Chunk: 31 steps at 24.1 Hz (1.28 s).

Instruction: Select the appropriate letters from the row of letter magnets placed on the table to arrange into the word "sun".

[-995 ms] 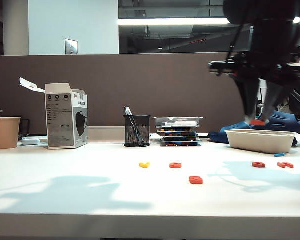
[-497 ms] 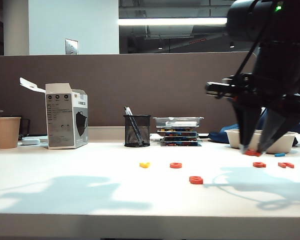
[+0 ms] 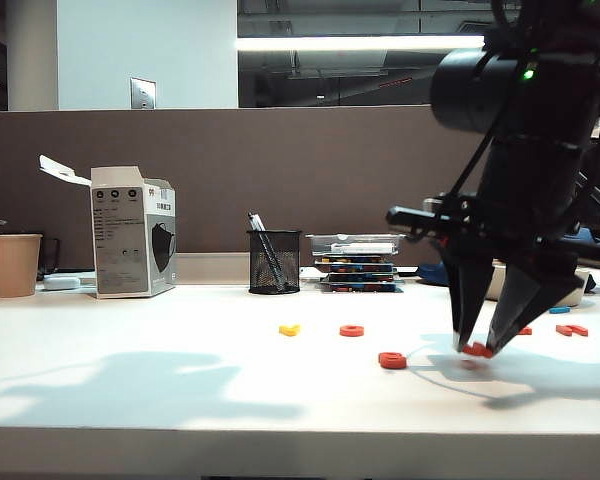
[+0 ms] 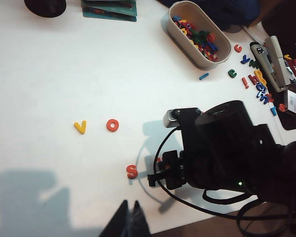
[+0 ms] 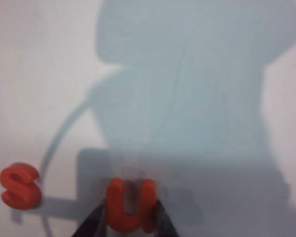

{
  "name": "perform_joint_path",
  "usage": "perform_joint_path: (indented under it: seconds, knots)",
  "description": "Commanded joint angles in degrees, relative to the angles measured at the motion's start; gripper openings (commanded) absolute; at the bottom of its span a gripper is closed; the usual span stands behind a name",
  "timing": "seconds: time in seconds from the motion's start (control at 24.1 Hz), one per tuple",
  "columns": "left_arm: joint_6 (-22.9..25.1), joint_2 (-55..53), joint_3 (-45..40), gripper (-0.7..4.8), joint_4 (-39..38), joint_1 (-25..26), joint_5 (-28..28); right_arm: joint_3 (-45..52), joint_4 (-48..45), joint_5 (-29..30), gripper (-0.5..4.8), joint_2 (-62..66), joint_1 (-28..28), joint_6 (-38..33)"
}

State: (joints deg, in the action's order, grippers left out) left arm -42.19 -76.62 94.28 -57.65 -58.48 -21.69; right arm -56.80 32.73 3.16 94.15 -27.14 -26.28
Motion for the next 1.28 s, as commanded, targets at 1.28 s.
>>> perform_joint_path:
  seconds: [1.28]
  knots:
    - [0.2,0.2,0.2,-0.04,-0.3,0.0,-0.1,-0.1,4.3,3.0,1.61,2.7,-0.1,-0.7]
